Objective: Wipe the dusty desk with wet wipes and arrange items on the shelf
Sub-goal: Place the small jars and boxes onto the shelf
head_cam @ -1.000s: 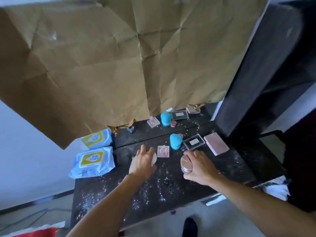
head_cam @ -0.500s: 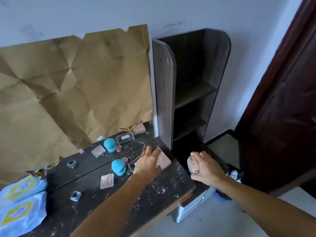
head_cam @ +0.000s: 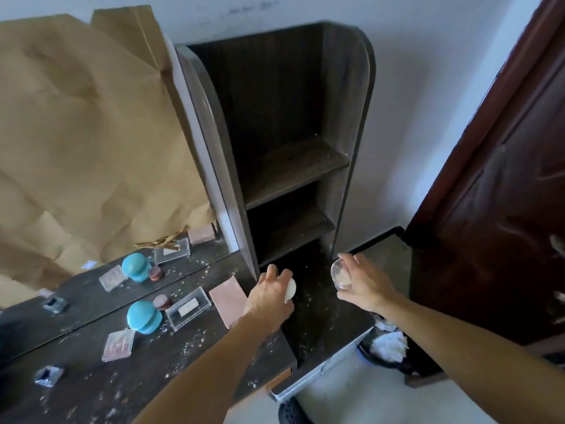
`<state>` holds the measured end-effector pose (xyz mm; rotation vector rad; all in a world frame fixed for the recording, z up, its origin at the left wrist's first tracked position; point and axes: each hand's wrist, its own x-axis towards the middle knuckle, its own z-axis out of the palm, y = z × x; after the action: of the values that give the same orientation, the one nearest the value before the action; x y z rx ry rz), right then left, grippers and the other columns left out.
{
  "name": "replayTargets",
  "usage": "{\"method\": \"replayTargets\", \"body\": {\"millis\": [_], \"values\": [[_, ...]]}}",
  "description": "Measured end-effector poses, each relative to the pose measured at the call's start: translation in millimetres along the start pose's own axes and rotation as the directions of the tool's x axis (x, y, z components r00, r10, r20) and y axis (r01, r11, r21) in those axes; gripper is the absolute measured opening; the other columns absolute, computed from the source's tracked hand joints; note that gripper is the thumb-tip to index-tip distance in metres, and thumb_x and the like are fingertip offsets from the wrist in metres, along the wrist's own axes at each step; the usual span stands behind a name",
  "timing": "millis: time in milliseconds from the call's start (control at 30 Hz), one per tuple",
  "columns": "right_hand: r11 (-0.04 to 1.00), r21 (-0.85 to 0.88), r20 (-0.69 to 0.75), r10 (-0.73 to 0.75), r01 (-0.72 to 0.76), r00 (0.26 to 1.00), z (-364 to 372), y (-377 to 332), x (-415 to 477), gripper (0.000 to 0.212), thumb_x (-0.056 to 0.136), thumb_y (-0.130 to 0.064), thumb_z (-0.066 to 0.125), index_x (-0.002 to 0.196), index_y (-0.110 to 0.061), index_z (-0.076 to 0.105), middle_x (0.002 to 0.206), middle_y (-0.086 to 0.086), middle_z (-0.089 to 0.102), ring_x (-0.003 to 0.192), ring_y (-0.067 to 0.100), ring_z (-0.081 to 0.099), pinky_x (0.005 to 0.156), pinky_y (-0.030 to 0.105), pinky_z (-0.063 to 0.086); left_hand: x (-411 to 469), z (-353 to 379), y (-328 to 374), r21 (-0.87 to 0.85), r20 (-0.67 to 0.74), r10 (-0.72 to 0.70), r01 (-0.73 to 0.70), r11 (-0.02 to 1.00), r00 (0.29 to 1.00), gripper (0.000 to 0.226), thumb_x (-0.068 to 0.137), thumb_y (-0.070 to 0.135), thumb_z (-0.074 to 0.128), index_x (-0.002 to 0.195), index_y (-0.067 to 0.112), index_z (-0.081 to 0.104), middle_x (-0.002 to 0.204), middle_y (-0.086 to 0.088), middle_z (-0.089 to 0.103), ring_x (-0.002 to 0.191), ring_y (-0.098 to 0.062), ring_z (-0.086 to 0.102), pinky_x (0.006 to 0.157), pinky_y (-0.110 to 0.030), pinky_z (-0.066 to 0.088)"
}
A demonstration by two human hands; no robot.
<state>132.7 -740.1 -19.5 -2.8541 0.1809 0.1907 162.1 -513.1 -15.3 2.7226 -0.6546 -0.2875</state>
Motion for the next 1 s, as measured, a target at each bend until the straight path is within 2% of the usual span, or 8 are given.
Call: {"method": "replayTargets", "body": {"millis": [167, 267, 367, 567, 700, 800, 867, 1000], "values": [[0.998, 0.049, -0.024, -0.045, 0.046, 0.999, -0.9, -7.8, 71.8, 0.078, 0.072, -0.036, 0.072, 0.138, -0.026, 0.032, 0.127, 0.004, 0.043, 0.111, 0.024, 0.052, 0.077, 0.030, 0.046, 48.0, 9.3, -11.4, -0.017, 0.010, -0.048, 0.049, 0.999, 0.999, 0.055, 0.079, 0.018, 0.065, 0.129, 0.019, 0.043, 0.123, -0.006, 0.039, 0.114, -0.028, 0.049, 0.088, -0.035, 0.048], [0.993, 0.072, -0.066, -0.088, 0.092, 0.994, 1.0, -12.6, 117.0, 0.081, 0.069, -0.032, 0.077, 0.137, -0.020, 0.037, 0.125, 0.008, 0.044, 0.108, 0.028, 0.054, 0.083, 0.037, 0.050, 71.0, 14.0, -16.2, -0.034, 0.015, -0.074, 0.074, 0.997, 0.997, 0.056, 0.078, 0.018, 0.065, 0.130, 0.018, 0.044, 0.123, -0.007, 0.039, 0.113, -0.030, 0.050, 0.089, -0.037, 0.048], [0.991, 0.100, -0.063, -0.082, 0.088, 0.995, 10.8, -15.8, 154.1, 0.081, 0.070, -0.030, 0.077, 0.139, -0.017, 0.037, 0.125, 0.012, 0.044, 0.111, 0.031, 0.051, 0.089, 0.039, 0.046, 81.7, 19.4, -20.3, -0.040, 0.034, -0.106, 0.107, 0.993, 0.994, 0.057, 0.078, 0.019, 0.065, 0.131, 0.018, 0.044, 0.123, -0.007, 0.040, 0.111, -0.031, 0.051, 0.087, -0.037, 0.049], [0.992, 0.097, -0.054, -0.069, 0.074, 0.996, 28.3, -20.1, 203.2, 0.079, 0.076, -0.030, 0.073, 0.142, -0.018, 0.032, 0.132, 0.014, 0.038, 0.118, 0.032, 0.043, 0.089, 0.040, 0.046, 91.5, 27.6, -26.4, -0.048, 0.009, -0.157, 0.158, 0.986, 0.988, 0.058, 0.078, 0.019, 0.066, 0.131, 0.019, 0.043, 0.122, -0.006, 0.042, 0.108, -0.029, 0.053, 0.082, -0.035, 0.050], [0.988, 0.059, -0.076, -0.138, 0.143, 0.987, 29.3, -17.5, 231.1, 0.069, 0.079, -0.027, 0.071, 0.137, -0.013, 0.037, 0.135, 0.018, 0.037, 0.116, 0.037, 0.046, 0.090, 0.041, 0.046, 95.7, 27.6, -23.0, -0.071, -0.016, -0.236, 0.234, 0.970, 0.972, 0.055, 0.078, 0.018, 0.066, 0.130, 0.018, 0.044, 0.120, -0.006, 0.045, 0.107, -0.029, 0.055, 0.079, -0.037, 0.051], [0.988, 0.027, -0.039, -0.152, 0.153, 0.988, 23.5, -13.6, 246.0, 0.060, 0.085, -0.014, 0.064, 0.138, -0.012, 0.037, 0.141, 0.021, 0.034, 0.107, 0.036, 0.055, 0.085, 0.040, 0.048, 100.7, 25.8, -18.7, -0.067, -0.042, -0.294, 0.291, 0.954, 0.955, 0.058, 0.080, 0.020, 0.065, 0.133, 0.019, 0.041, 0.121, -0.006, 0.047, 0.107, -0.028, 0.055, 0.079, -0.037, 0.051], [0.982, 0.022, -0.037, -0.185, 0.186, 0.982, 18.4, -10.2, 245.6, 0.062, 0.085, -0.004, 0.059, 0.141, -0.015, 0.034, 0.146, 0.021, 0.028, 0.101, 0.037, 0.060, 0.081, 0.041, 0.049, 106.5, 23.4, -13.8, -0.061, -0.051, -0.327, 0.324, 0.944, 0.944, 0.059, 0.081, 0.021, 0.064, 0.134, 0.018, 0.038, 0.123, -0.005, 0.049, 0.109, -0.028, 0.054, 0.080, -0.037, 0.049], [0.941, 0.055, -0.028, -0.331, 0.333, 0.943, 13.1, 10.5, 213.9, 0.072, 0.085, 0.002, 0.054, 0.147, -0.020, 0.025, 0.154, 0.017, 0.013, 0.116, 0.035, 0.053, 0.086, 0.040, 0.053, 129.6, 22.0, 4.2, -0.087, -0.066, -0.364, 0.358, 0.930, 0.929, 0.060, 0.081, 0.020, 0.067, 0.133, 0.015, 0.037, 0.126, -0.005, 0.050, 0.113, -0.027, 0.050, 0.087, -0.038, 0.047]]}}
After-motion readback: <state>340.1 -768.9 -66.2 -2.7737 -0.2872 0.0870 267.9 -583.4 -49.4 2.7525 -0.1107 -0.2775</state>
